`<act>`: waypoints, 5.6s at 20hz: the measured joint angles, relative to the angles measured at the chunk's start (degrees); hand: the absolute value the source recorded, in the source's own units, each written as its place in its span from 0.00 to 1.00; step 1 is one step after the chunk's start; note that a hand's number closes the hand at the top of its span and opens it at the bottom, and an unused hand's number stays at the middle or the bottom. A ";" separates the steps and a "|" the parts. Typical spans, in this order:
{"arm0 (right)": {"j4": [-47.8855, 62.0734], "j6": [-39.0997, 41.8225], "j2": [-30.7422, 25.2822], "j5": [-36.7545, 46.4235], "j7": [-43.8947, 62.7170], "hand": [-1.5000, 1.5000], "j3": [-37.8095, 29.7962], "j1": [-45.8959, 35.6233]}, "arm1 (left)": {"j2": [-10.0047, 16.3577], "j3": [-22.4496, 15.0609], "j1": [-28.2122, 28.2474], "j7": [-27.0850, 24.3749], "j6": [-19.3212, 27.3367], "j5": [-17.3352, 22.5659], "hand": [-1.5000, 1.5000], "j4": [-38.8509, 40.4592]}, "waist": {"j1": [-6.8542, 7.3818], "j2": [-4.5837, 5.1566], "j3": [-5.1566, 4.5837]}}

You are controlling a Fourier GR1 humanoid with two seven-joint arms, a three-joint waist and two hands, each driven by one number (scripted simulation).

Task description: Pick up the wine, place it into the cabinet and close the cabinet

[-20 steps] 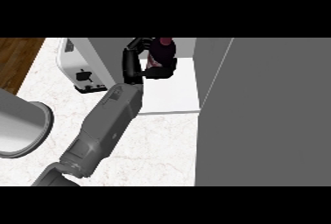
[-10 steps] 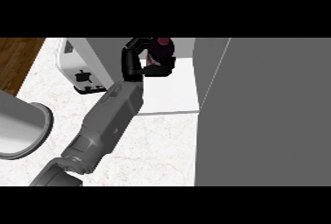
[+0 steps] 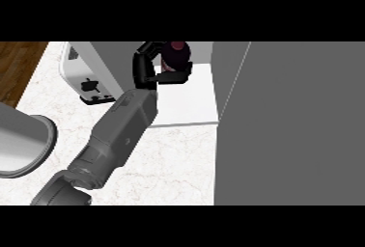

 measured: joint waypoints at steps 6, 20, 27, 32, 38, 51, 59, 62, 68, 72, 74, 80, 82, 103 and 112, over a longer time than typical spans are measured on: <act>0.05 -0.05 -0.57 -0.14 0.82 0.00 -0.33 -1.01 | 0.00 1.05 -1.27 -0.49 1.43 -0.10 0.00 3.15 | -0.23 0.13 -0.07; 0.28 -0.05 -0.43 -0.19 0.29 0.00 -0.11 -1.31 | 0.04 0.61 -1.44 -0.87 5.56 -2.98 0.00 8.23 | -0.66 0.57 -0.13; 0.07 -0.61 -0.25 -0.21 1.00 0.00 0.90 -1.87 | 0.04 1.97 -0.76 -2.78 5.13 -2.67 0.00 7.58 | -0.97 0.63 -0.15; 0.37 -0.03 -0.64 -0.26 0.50 0.00 0.15 -1.86 | -0.02 2.23 -0.27 -4.59 4.09 -2.92 0.00 7.30 | -1.07 0.68 -0.10; 0.29 0.09 -0.21 -0.24 -0.10 0.00 0.97 -1.23 | -0.01 2.26 -0.17 -5.33 1.22 -3.37 0.00 7.26 | -1.09 0.67 -0.13; 0.35 -1.82 0.49 0.41 0.98 0.00 3.45 -2.56 | -0.10 0.18 0.66 -6.38 -4.65 -2.78 0.00 6.85 | -0.93 0.57 -0.32; 0.20 -1.11 0.14 0.27 0.60 0.00 2.90 -1.73 | -0.02 -2.55 2.82 -6.94 -7.26 2.53 0.00 3.94 | -1.27 0.08 -0.27; 0.29 -1.51 0.50 0.42 0.77 0.00 3.48 -1.76 | -0.01 -5.60 4.75 -6.39 -7.21 5.42 0.00 1.67 | -1.13 -0.09 -0.29; 0.21 -2.76 0.45 0.63 1.96 0.00 3.41 -2.68 | 0.05 -15.02 12.94 -5.26 -4.30 12.52 0.00 -7.02 | -0.24 -0.34 -0.38; -0.19 -3.18 0.08 0.82 1.93 0.00 2.83 -1.92 | 0.04 -23.18 18.99 -3.84 0.76 16.06 0.00 -16.85 | 0.96 -0.49 -0.40; -0.35 -3.63 -0.14 0.88 2.61 0.00 2.72 -2.22 | 0.05 -27.61 21.77 -3.75 4.47 18.02 0.00 -21.82 | 1.22 -0.49 -0.39; -0.74 -4.28 -0.20 1.41 2.06 0.00 3.07 -0.76 | 0.09 -36.12 29.27 -2.49 12.60 17.68 0.00 -34.80 | 2.43 -0.56 -0.38; -0.77 -3.29 -0.72 1.43 0.75 0.00 1.88 0.50 | 0.42 -37.79 32.48 -1.93 14.33 16.10 0.00 -39.26 | 2.80 -0.61 -0.36; -0.96 -2.39 -1.96 1.62 2.08 0.00 0.66 -0.03 | 8.31 -50.96 58.25 7.29 29.48 0.89 0.00 -82.32 | 3.27 -0.53 -0.36; -0.62 1.59 -2.57 0.20 4.25 1.00 2.66 1.12 | 19.73 -52.55 66.57 7.97 25.18 -0.18 0.00 -94.69 | 3.25 -0.51 -0.35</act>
